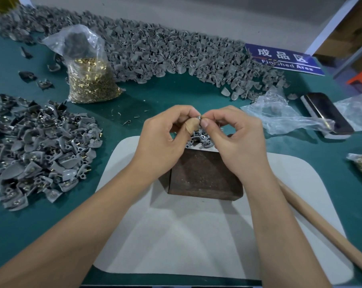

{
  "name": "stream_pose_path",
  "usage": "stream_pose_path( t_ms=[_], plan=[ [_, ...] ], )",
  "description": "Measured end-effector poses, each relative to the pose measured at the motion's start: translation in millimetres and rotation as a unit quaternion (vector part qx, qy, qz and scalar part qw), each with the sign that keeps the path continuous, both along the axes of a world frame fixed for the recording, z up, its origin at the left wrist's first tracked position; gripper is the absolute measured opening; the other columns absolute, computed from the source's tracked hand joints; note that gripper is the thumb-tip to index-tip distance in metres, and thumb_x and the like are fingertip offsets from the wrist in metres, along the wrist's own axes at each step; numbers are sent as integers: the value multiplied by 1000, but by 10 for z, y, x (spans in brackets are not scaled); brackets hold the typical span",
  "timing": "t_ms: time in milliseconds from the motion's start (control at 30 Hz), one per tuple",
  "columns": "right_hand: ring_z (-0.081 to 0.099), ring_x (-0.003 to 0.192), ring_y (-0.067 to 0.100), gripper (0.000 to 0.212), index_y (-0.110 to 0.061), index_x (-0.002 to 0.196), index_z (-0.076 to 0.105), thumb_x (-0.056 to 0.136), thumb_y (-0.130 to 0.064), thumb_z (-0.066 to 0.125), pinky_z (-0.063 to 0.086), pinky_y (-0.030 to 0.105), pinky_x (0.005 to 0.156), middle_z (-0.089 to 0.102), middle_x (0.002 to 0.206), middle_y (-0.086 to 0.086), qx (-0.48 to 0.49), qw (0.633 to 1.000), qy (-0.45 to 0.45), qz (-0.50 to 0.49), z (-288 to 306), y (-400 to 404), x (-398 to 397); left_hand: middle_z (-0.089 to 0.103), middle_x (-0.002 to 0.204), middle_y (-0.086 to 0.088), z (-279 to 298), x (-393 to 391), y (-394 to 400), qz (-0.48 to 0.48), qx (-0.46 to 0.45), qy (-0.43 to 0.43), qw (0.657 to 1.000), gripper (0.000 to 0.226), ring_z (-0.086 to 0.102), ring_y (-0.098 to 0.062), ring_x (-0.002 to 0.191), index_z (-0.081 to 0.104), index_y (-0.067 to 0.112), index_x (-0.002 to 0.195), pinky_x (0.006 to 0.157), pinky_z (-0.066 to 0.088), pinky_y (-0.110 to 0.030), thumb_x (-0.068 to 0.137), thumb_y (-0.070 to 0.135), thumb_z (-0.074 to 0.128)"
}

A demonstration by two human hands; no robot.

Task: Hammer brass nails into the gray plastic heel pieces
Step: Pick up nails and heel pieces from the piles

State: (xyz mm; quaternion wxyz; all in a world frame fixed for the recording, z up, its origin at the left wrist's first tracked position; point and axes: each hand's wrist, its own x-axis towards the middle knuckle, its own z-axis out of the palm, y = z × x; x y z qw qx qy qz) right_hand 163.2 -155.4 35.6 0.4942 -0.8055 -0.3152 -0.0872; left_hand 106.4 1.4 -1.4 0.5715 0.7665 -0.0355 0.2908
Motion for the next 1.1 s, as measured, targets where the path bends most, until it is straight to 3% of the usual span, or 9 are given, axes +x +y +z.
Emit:
stream_pose_path(
  t_ms=[167,400,533,633,733,800,867,967,1100],
  plan=[
    [66,85,9,8,-13,96,78,93,-7,74,51,22,81,71,88,-3,21,1000,21,-11,1,36,-24,74,90,4,8,21,0,4,-55,28,998,7,69,-13,78,68,25,103,75,60,-46,99,21,66],
    [67,84,7,16,-26,106,76,101,-17,63,60,47,77,71,92,-18,54,993,94,-46,-50,9,17,77,90,-3,27,52,-10,-12,-125,97,987,7,71,-11,78,69,16,103,72,57,-28,97,18,70],
    [66,79,7,6,-29,93,71,95,-24,72,59,39,74,69,82,-16,71,990,85,-84,-58,-24,28,77,91,1,65,27,-3,-56,-104,111,987,7,74,-13,89,66,13,101,82,56,-27,96,16,70],
    [61,73,4,16,-29,83,68,95,-39,70,52,30,72,68,75,-14,50,986,77,-136,-74,-211,-13,70,89,14,87,-1,9,-84,-7,107,991,4,66,-6,88,66,20,97,84,48,-21,96,19,70],
    [55,75,8,35,-30,79,58,95,-62,54,40,35,62,60,72,-15,-127,960,23,-247,-112,-539,-133,66,97,20,66,-34,-16,-99,118,116,981,3,59,-7,102,68,29,94,92,44,-26,94,29,71],
    [56,92,17,30,-30,84,59,97,-56,54,35,36,68,60,84,-13,-248,921,-2,-300,-147,-791,-234,65,100,20,56,-56,-34,-111,154,134,973,3,56,-7,106,68,34,92,95,45,-29,90,34,71],
    [54,110,32,26,-22,105,67,99,-46,58,41,42,82,65,108,4,-321,893,39,-315,-191,-1020,-326,66,103,17,63,-62,-27,-119,172,144,967,3,56,-9,108,69,35,92,96,46,-31,89,35,71],
    [50,115,39,34,-16,120,72,100,-41,59,42,45,96,61,117,14,-371,878,82,-292,-201,-1209,-440,68,100,18,105,-70,-2,-108,208,121,965,4,56,-10,106,70,34,90,95,45,-31,87,37,71],
    [47,115,31,24,-17,118,67,100,-32,62,37,42,89,58,120,6,-378,884,55,-270,-165,-1229,-527,67,96,10,156,-100,0,-94,248,103,959,4,56,-15,102,71,28,88,94,46,-39,87,30,74]
  ],
)
